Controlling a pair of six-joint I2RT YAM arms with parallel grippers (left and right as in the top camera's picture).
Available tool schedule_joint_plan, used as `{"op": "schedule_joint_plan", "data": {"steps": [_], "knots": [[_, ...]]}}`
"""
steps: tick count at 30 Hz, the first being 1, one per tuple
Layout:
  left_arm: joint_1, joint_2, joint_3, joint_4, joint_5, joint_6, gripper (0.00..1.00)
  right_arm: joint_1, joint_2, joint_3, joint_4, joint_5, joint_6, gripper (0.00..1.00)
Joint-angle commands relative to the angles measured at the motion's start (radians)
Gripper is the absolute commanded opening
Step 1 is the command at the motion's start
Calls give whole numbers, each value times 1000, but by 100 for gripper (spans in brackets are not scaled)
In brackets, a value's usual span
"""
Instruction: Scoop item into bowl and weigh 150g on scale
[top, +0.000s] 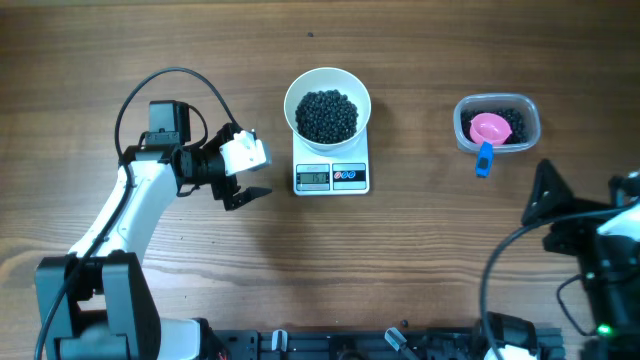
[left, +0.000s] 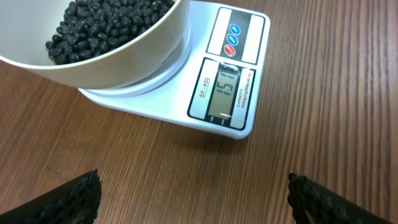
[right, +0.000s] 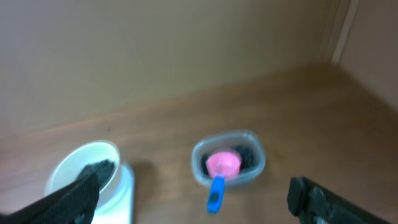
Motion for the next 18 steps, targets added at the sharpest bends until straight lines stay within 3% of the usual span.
{"op": "schedule_joint_plan", "data": {"steps": [1, 5, 9, 18], "knots": [[5, -15, -3, 1, 7, 19, 100, 2, -148, -292, 200, 22, -53, 100], [5, -15, -3, 1, 7, 19, 100, 2, -299, -676, 560, 6, 41, 100], [5, -15, -3, 1, 7, 19, 100, 10, -387, -929, 765, -12, 46, 100], [5, -15, -3, 1, 7, 19, 100, 10, -547, -1077, 799, 0, 32, 100]]}}
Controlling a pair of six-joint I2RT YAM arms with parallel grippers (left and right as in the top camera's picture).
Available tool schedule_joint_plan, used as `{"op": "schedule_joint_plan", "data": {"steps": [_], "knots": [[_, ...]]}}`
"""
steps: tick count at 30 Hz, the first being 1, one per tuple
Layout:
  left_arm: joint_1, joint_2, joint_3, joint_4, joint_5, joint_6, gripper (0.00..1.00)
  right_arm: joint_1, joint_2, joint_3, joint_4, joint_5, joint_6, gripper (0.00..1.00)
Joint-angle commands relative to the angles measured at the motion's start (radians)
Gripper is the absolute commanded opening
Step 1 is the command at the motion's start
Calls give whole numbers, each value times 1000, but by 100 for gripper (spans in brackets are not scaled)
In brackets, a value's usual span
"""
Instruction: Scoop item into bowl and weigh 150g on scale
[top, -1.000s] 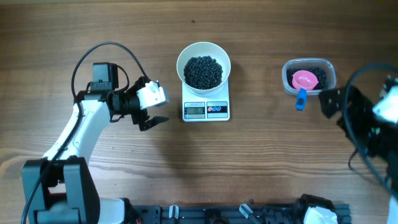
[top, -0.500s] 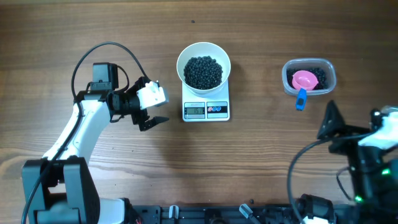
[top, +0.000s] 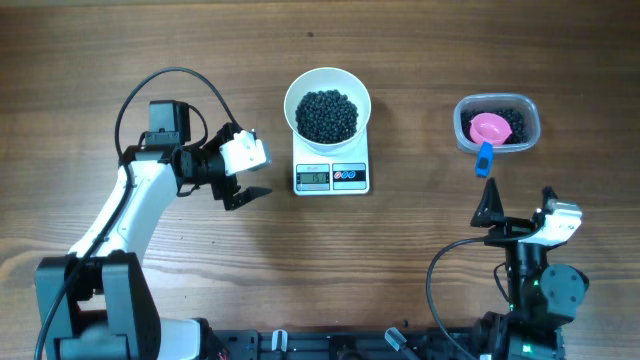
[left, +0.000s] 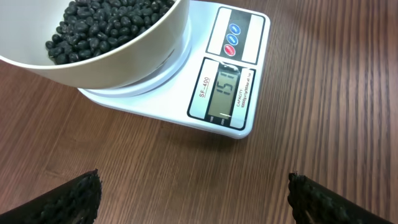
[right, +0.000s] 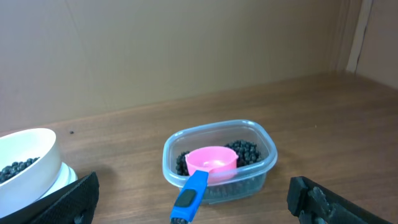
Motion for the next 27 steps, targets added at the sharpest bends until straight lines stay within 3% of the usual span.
{"op": "schedule_joint_plan", "data": {"steps": [1, 27], "knots": [[5, -15, -3, 1, 8, 19, 100, 4, -59, -33, 17, 2, -7, 100], [5, -15, -3, 1, 8, 19, 100, 4, -58, -44, 43, 3, -6, 100]]}}
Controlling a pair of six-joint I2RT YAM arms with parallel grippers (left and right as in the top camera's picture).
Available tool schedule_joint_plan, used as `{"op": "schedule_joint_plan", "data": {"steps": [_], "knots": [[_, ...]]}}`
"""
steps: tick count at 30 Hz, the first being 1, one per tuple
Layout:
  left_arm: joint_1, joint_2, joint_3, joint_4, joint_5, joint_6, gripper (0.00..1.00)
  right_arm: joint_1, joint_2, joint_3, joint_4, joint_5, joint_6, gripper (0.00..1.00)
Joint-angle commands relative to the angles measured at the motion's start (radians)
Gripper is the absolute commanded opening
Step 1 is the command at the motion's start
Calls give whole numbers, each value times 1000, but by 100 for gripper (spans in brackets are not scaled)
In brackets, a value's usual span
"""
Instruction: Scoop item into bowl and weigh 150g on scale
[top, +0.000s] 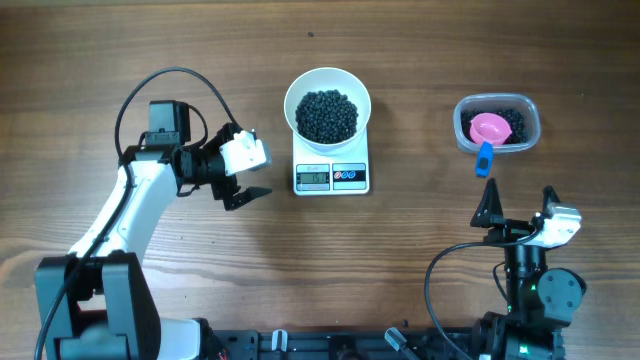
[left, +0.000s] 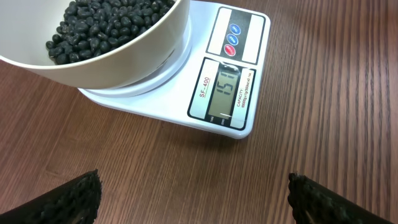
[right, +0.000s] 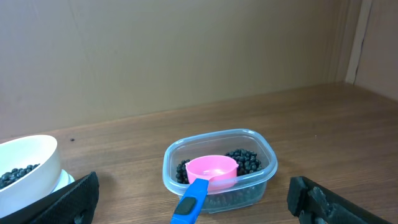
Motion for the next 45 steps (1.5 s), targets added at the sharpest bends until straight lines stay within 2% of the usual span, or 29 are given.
{"op": "schedule_joint_plan", "data": {"steps": [1, 6, 10, 18, 20, 21, 23, 26, 29, 30, 33, 37, 40, 45], "knots": [[5, -14, -3, 0, 8, 19, 100, 4, -16, -14, 6, 2, -4, 100], [4, -15, -3, -10, 8, 19, 100, 4, -16, -14, 6, 2, -4, 100], [-7, -49, -3, -116, 0, 19, 100, 4, -16, -14, 6, 2, -4, 100], [-135, -283, -4, -231, -28, 18, 100, 4, -16, -14, 6, 2, -5, 100], [-143, -340, -4, -248, -28, -20, 100, 4, -16, -14, 6, 2, -4, 100], [-140, -374, -4, -231, -28, -88, 100, 4, -16, -14, 6, 2, -4, 100], [-122, -448, -7, -153, -37, -319, 100, 4, -16, -14, 6, 2, -4, 100], [-72, -573, -64, 60, -191, -762, 100, 4, -16, -14, 6, 2, -4, 100], [-2, -712, -172, 258, -346, -1135, 100, 4, -16, -14, 6, 2, -4, 100], [17, -759, -218, 322, -397, -1225, 100, 4, -16, -14, 6, 2, -4, 99], [53, -918, -381, 481, -534, -1323, 100, 4, -16, -14, 6, 2, -5, 100], [53, -1165, -629, 636, -661, -1344, 100, 4, -16, -14, 6, 2, -4, 100], [53, -1337, -774, 652, -719, -1400, 100, 4, -16, -14, 6, 2, -4, 100], [65, -1521, -919, 652, -747, -1404, 100, 4, -16, -14, 6, 2, -4, 100]]}}
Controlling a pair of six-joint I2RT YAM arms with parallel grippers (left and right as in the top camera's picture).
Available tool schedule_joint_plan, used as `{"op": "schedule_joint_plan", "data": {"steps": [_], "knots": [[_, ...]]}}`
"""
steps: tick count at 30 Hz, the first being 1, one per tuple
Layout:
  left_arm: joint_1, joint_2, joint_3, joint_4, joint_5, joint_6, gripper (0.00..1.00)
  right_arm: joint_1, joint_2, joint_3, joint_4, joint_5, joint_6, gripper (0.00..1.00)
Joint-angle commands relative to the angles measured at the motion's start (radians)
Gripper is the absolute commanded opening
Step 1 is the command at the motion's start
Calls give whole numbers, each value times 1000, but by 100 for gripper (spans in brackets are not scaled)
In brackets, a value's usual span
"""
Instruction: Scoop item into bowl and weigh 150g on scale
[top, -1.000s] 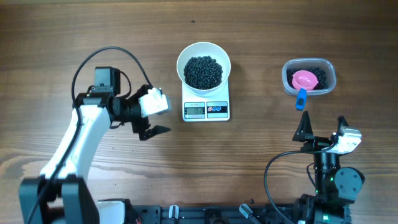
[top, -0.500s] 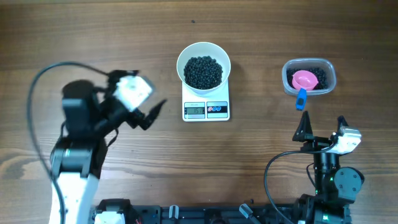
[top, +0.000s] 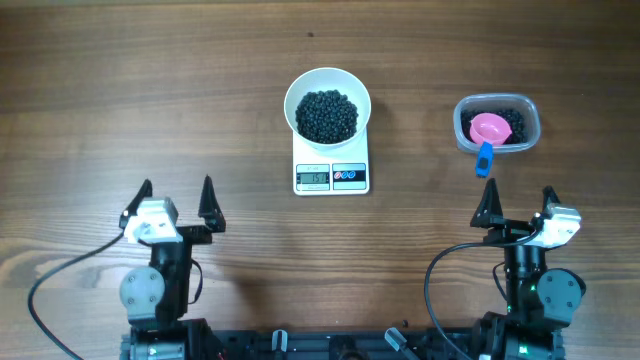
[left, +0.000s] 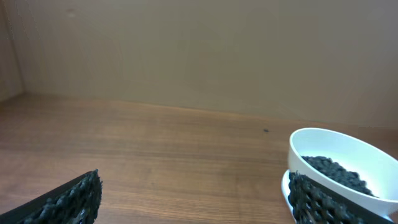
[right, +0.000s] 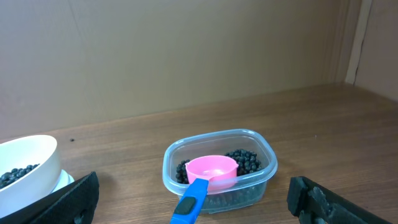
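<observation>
A white bowl (top: 327, 87) heaped with black beans (top: 327, 114) stands on the white scale (top: 331, 176), whose display is lit. The clear tub (top: 497, 124) at the right holds more beans and the pink scoop (top: 489, 128) with its blue handle (top: 484, 159) over the rim. My left gripper (top: 176, 196) is open at the near left edge, far from the scale. My right gripper (top: 517, 205) is open at the near right edge, below the tub. The right wrist view shows the tub (right: 219, 167) and scoop (right: 211, 170) ahead between open fingers.
Both arms are folded upright at the table's near edge. In the left wrist view the bowl (left: 339, 155) sits at the right, with bare wood and a tan wall beyond.
My left arm has left its place beside the scale and now stands folded at the near left edge, gripper still open. The right arm, bowl, scale and tub have not moved.
At first my left gripper hung open left of the scale, viewing its display, while the right arm was swinging at the near right. The right arm then stood folded below the tub. Now the left arm is folded too.
</observation>
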Motion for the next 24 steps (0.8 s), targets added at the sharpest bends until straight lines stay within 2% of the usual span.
{"op": "schedule_joint_plan", "data": {"steps": [1, 8, 24], "knots": [[22, -111, -77, -16, -47, -33, 100, 4, -9, -9, 6, 2, -4, 100], [32, -142, -77, -127, -48, -50, 100, 4, -9, -9, 6, 2, -4, 100], [32, -142, -77, -124, -40, -47, 100, 4, -9, -9, 6, 2, -4, 100]]}}
